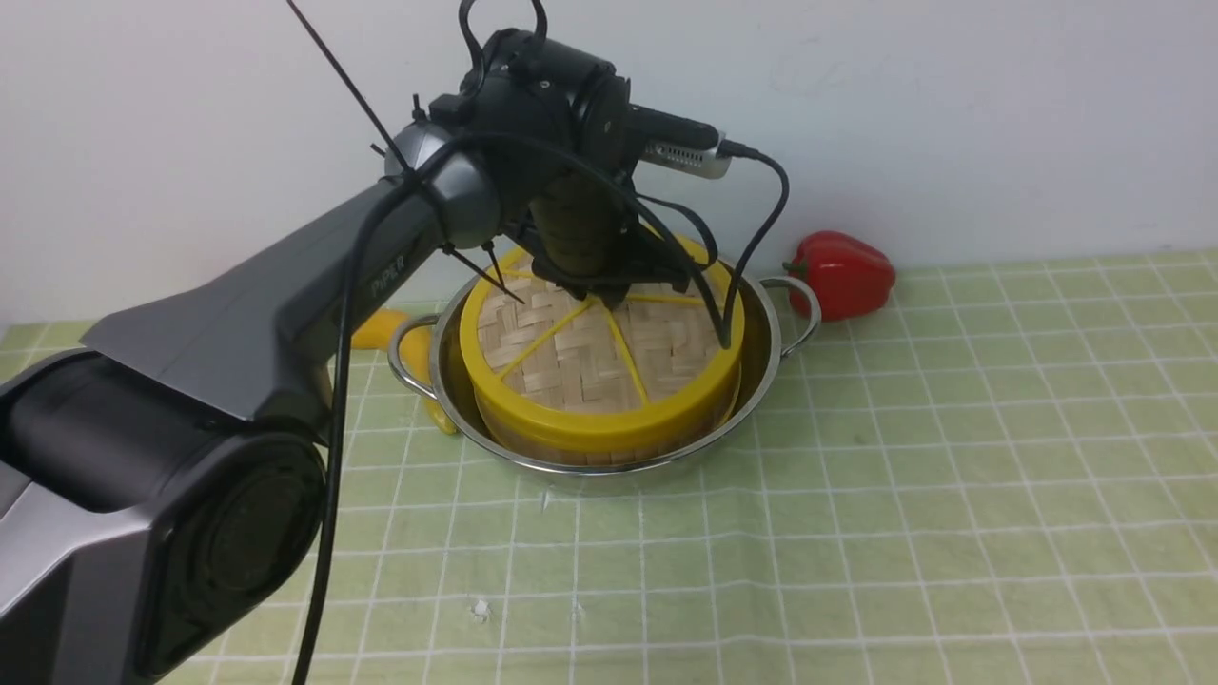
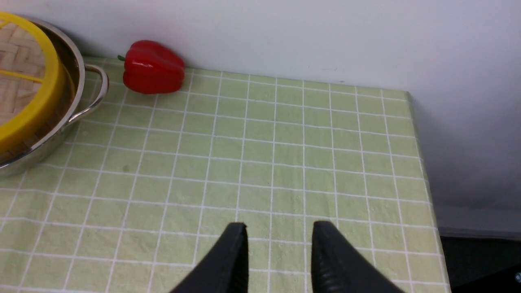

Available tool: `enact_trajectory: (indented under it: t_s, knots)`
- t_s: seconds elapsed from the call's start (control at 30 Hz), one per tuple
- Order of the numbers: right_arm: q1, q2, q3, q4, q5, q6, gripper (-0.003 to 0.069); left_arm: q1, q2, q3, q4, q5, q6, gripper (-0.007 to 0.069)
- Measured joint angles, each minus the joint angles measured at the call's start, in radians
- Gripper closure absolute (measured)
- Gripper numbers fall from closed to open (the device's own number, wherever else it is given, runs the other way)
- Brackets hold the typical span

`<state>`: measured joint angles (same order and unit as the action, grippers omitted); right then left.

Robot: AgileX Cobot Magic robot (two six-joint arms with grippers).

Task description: Place the steamer in the pot on the green tablecloth, and put the lid on the steamer.

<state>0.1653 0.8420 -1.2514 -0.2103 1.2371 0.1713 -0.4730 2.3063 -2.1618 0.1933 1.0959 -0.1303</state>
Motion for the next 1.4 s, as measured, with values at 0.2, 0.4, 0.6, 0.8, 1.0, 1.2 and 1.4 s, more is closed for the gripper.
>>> enact_trajectory:
  t_s: [0.2, 0.4, 0.6, 0.8, 1.0, 1.2, 1.4]
  knots:
    - [0.0, 0.0, 0.0, 0.001, 0.0, 0.0, 0.0414, 0.0, -0.053, 0.003, 0.026, 0.025, 0.032, 0.001]
    - [0.0, 0.0, 0.0, 0.004, 0.0, 0.0, 0.0414, 0.0, -0.204, 0.003, 0.106, 0.11, 0.035, -0.004]
    - [0.0, -0.003, 0.0, 0.035, 0.0, -0.001, 0.0414, 0.0, -0.363, 0.003, 0.161, 0.117, 0.031, 0.0211]
    - [0.0, -0.094, 0.086, 0.068, -0.016, -0.034, 0.0414, 0.0, -0.529, 0.004, 0.062, 0.118, 0.033, 0.0615]
    - [0.0, -0.3, 0.361, 0.072, -0.137, -0.043, 0.0414, -0.001, -0.706, 0.004, -0.11, 0.119, 0.097, 0.0648]
    - [0.0, -0.462, 0.569, 0.131, -0.194, -0.042, 0.0414, -0.013, -0.89, 0.15, -0.161, 0.118, 0.118, 0.0648]
    - [0.0, -0.51, 0.639, 0.187, -0.2, -0.042, 0.0414, -0.023, -1.072, 0.539, -0.173, 0.097, 0.116, 0.0648]
